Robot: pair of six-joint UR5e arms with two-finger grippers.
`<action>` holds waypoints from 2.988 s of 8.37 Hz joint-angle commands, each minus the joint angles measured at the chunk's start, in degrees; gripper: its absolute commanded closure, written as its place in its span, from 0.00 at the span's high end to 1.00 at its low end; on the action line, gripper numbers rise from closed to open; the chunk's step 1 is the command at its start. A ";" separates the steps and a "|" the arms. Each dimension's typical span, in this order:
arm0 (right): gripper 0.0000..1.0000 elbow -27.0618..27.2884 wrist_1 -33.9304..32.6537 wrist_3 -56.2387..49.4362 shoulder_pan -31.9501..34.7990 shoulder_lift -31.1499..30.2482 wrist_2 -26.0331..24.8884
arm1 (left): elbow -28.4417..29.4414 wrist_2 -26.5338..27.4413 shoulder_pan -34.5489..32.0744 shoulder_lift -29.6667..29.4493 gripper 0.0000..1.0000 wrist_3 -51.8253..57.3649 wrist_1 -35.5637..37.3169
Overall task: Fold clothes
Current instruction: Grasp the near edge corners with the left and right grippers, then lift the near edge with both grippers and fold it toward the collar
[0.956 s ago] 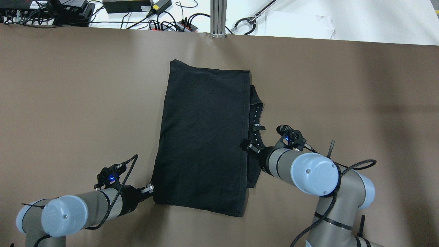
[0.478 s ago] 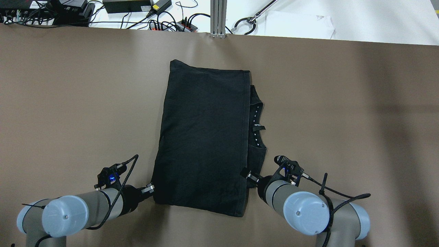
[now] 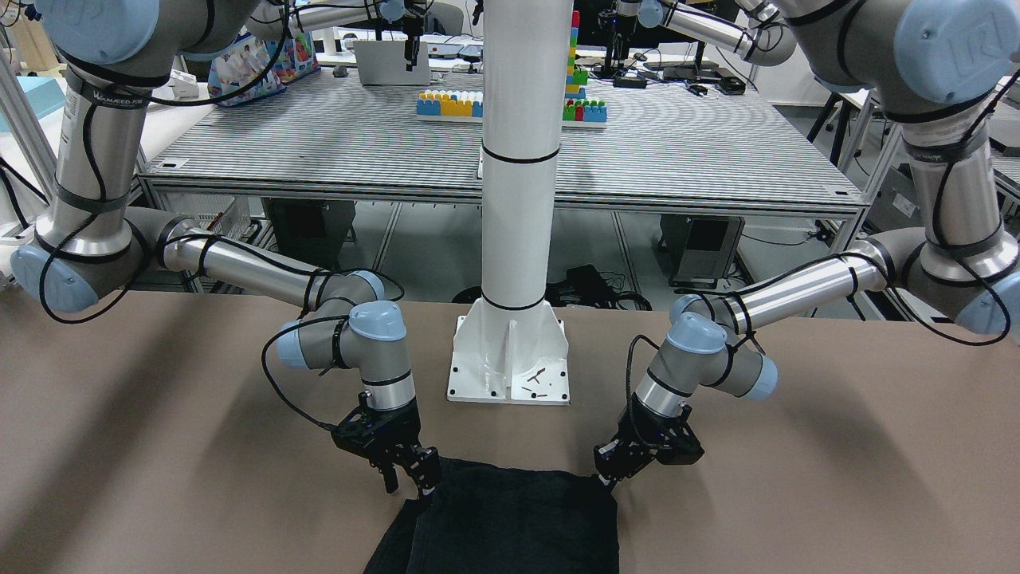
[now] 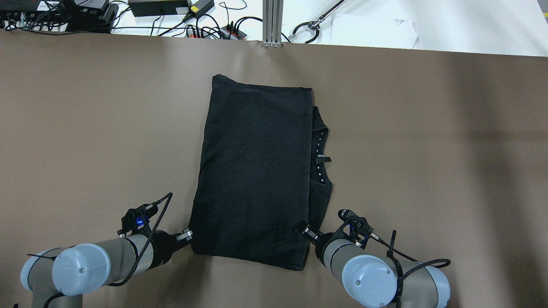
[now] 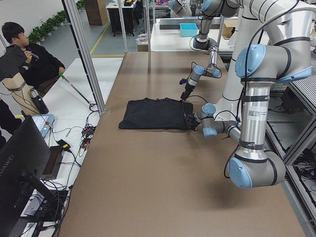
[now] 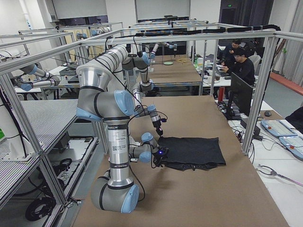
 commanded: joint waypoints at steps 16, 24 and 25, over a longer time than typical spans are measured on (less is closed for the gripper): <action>0.00 22.54 -6.70 -1.97 -8.36 -7.39 -5.55 | -22.31 -0.61 1.26 4.15 0.00 0.52 10.50; 0.00 7.45 -7.24 -17.26 10.08 3.42 -4.85 | -5.30 -10.55 -19.67 -19.13 0.00 17.57 27.69; 0.00 2.90 -7.15 -18.22 11.49 5.87 -4.85 | -0.56 -10.63 -20.65 -22.11 0.00 19.75 27.60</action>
